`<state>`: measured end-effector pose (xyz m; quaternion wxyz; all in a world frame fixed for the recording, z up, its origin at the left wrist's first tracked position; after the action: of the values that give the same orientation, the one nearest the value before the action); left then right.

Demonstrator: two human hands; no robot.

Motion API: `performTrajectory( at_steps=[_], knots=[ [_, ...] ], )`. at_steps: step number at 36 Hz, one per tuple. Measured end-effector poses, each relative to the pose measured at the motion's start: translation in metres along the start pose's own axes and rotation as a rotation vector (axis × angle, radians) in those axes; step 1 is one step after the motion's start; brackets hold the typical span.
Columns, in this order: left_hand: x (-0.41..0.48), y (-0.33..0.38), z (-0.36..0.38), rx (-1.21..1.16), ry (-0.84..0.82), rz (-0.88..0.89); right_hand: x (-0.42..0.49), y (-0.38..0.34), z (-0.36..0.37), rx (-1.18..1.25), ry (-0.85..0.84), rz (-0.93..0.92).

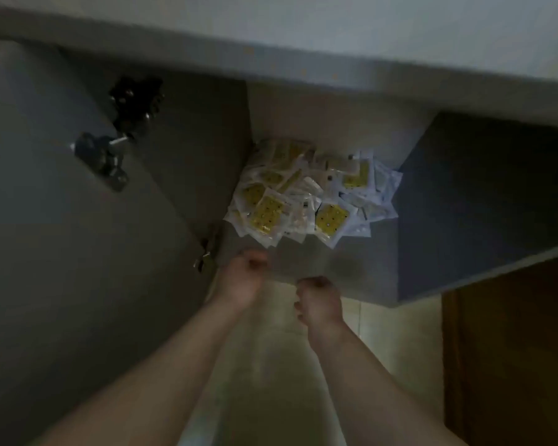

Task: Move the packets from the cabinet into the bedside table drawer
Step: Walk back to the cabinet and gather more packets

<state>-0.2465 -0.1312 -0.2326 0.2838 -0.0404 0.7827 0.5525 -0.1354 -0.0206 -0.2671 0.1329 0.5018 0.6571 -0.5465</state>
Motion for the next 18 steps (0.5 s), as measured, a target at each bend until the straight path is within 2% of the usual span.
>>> performTrajectory(
  at_steps=[2, 5, 8, 14, 18],
  knots=[
    [0.033, -0.018, 0.01, 0.075, -0.009, 0.06, 0.045, 0.002, 0.011, -0.011, 0.04, -0.029],
    [0.077, -0.04, 0.023, 0.15, 0.001, 0.148, 0.106, 0.005, 0.01, 0.005, 0.197, -0.088],
    [0.111, -0.05, 0.033, 0.206, 0.024, 0.216, 0.148, 0.002, 0.005, -0.025, 0.259, -0.157],
    [0.119, -0.054, 0.043, 0.314, 0.098, 0.355, 0.164, 0.001, -0.007, -0.104, 0.306, -0.229],
    [0.119, -0.048, 0.057, 0.513, 0.049, 0.457, 0.168, 0.013, -0.021, -0.215, 0.298, -0.217]
  ],
)
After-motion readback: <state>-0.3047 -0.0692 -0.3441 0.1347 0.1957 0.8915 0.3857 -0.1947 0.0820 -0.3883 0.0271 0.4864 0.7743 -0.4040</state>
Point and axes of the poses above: each hand's wrist, its own x-axis towards the middle knuckle, its own z-axis out of the palm, y = z × x, the point moved 9 cm from there along x, towards the middle knuckle, and after that the axes turned 15 degrees about -x, right-handed, at the moved point
